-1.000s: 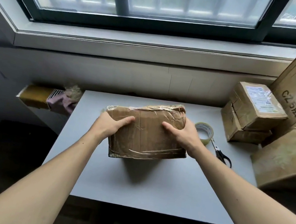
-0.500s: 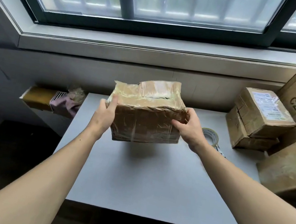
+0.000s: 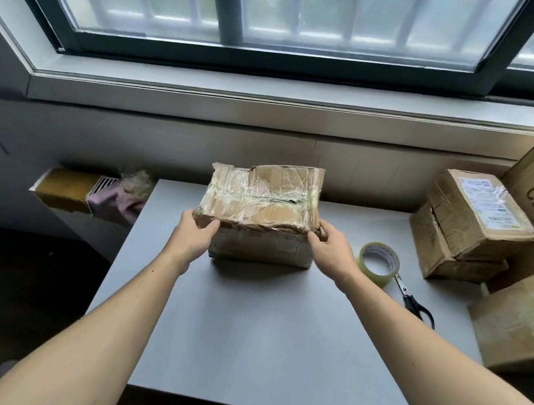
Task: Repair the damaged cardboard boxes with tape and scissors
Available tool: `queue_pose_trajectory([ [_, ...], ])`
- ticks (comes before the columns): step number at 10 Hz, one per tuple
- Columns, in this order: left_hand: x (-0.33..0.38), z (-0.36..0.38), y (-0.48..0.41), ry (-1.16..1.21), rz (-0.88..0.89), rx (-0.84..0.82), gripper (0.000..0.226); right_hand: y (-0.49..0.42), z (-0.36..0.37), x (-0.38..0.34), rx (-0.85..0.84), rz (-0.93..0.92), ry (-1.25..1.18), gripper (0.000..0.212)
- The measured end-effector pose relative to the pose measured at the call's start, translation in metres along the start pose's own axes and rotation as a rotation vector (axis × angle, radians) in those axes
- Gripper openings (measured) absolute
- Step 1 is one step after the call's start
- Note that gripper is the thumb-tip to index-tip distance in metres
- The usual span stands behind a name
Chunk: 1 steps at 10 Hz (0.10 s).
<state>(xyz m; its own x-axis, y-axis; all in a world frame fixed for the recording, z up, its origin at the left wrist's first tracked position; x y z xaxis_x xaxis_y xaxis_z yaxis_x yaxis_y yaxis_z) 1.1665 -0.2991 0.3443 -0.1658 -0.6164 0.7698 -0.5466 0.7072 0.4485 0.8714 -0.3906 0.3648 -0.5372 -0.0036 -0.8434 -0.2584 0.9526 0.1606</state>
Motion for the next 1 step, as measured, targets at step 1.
queue_pose_trajectory([
  [1,0.0057,-0.0011,0.0123,-0.089,0.002,-0.006,0.056,0.0098,-0.0034,-0.0037,0.065,0.037,-0.012,0.030],
])
Point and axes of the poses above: each hand's wrist, its own y-axis away from the middle knuckle, its own z-axis out of the palm, x = y × z, the point moved 10 cm from there along -y, towards the middle knuckle, and after that the axes turned 5 degrees about -z, right-handed, at the moved point
